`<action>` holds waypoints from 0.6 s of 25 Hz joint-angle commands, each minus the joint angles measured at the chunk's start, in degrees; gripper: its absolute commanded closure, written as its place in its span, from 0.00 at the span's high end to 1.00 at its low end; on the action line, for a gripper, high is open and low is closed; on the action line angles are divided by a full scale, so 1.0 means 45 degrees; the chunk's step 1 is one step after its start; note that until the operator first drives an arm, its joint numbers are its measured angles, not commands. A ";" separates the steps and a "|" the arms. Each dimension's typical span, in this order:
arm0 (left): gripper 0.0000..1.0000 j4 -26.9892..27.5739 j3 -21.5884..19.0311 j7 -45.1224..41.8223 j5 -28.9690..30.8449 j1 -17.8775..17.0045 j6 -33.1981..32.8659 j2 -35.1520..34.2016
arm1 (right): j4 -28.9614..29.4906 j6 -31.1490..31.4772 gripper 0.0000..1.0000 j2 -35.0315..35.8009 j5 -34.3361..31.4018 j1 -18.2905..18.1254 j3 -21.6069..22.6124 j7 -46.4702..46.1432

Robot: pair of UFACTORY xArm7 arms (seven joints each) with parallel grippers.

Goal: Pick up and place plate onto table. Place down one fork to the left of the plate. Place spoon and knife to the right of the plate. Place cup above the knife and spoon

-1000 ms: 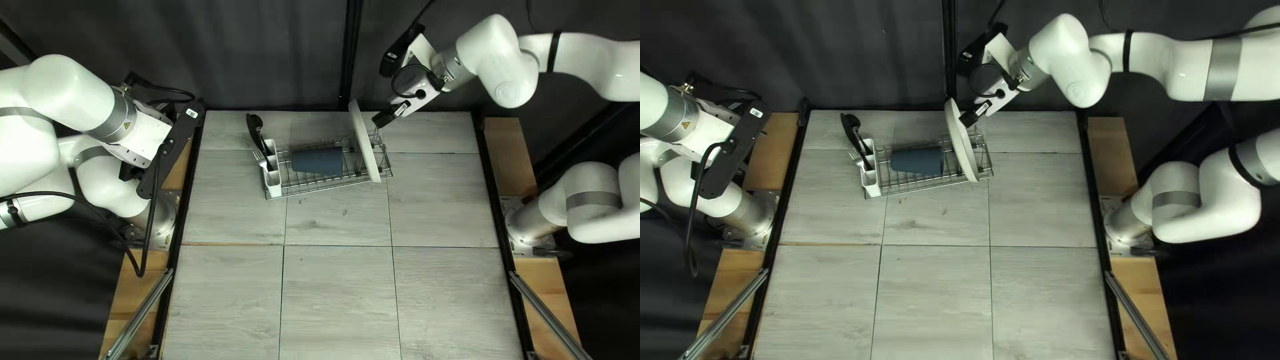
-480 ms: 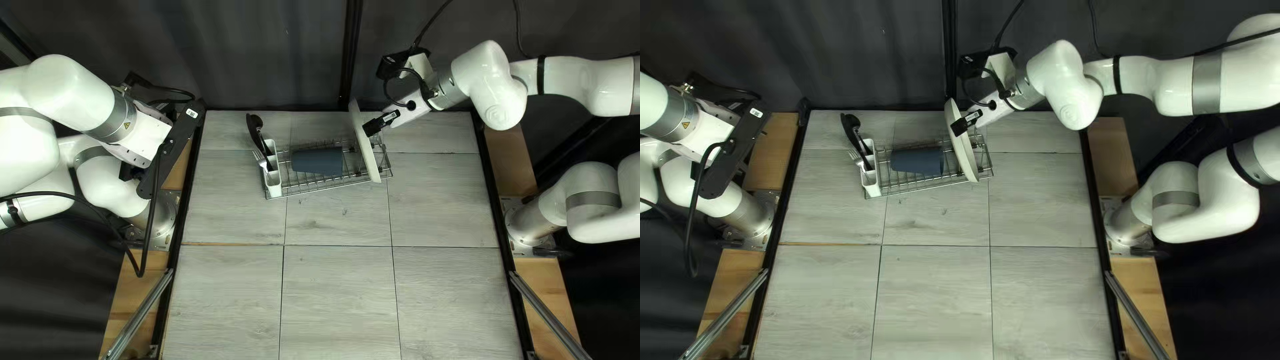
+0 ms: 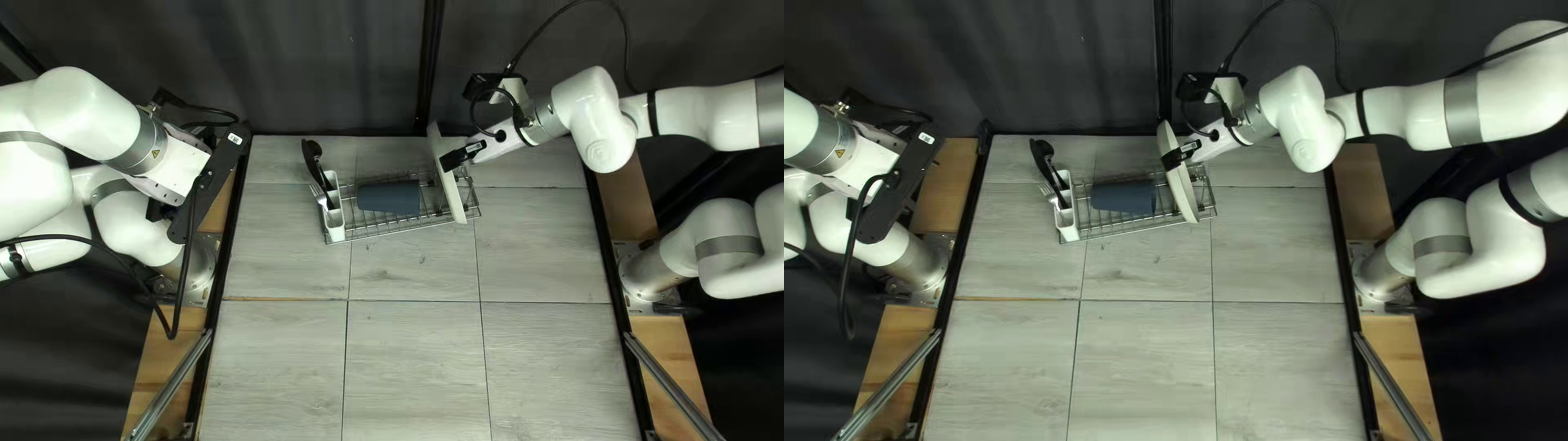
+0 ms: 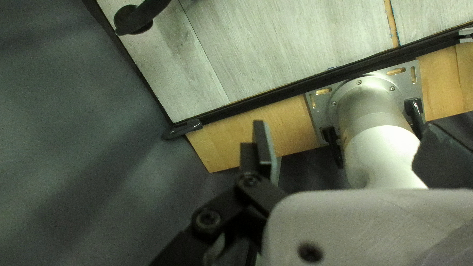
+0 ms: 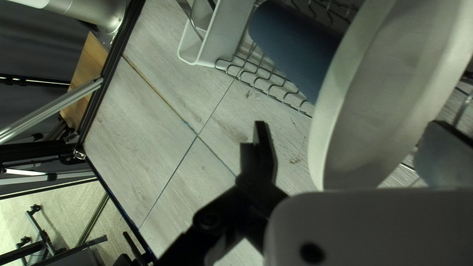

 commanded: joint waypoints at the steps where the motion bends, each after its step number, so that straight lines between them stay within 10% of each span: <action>1: 1.00 0.0000 0.0000 0.0000 0.0000 0.0000 0.0000 0.0000 | 0.0225 -0.0388 1.00 0.0354 0.0761 0.0675 -0.0428 -0.0674; 15: 1.00 0.0000 0.0000 0.0000 0.0000 0.0000 0.0000 0.0000 | 0.0512 -0.1041 0.86 0.0756 0.1868 0.1673 -0.1058 -0.1814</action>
